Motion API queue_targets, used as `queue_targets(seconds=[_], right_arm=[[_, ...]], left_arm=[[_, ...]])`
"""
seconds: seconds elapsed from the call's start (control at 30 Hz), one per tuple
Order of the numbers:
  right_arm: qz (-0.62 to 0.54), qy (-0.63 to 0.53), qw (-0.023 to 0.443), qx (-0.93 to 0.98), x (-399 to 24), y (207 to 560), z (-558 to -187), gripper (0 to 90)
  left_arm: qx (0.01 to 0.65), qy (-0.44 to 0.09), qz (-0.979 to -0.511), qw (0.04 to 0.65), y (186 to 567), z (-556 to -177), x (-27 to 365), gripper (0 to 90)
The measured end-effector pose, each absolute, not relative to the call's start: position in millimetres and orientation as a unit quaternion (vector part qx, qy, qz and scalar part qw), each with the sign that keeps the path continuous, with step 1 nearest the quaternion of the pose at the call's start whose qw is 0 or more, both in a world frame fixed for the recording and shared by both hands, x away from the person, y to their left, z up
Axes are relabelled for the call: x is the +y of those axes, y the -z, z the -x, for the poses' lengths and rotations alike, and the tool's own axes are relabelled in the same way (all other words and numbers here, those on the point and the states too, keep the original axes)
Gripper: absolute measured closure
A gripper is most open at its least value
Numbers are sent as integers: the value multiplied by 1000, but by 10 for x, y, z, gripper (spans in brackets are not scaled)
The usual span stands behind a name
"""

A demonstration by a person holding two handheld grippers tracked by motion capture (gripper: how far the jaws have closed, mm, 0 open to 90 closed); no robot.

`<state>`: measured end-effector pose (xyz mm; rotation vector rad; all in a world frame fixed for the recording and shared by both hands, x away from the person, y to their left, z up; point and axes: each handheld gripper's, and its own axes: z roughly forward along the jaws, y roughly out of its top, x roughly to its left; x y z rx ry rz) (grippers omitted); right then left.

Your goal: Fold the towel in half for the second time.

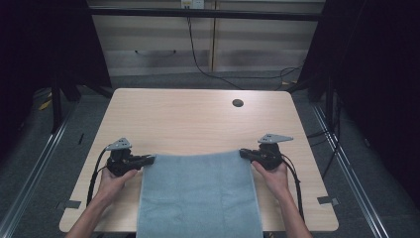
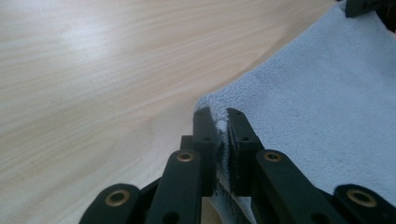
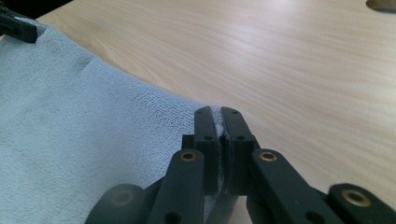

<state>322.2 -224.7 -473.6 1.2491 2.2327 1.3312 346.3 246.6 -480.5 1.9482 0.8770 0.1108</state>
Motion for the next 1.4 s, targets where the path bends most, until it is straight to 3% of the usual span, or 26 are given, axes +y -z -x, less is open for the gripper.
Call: queue_targets(seconds=[1.4], right_arm=[[-417,-523,197,716,-2398,3588,-3770,867]], left_arm=[[362,-107,-738,560,3679,-4107,2407,851]])
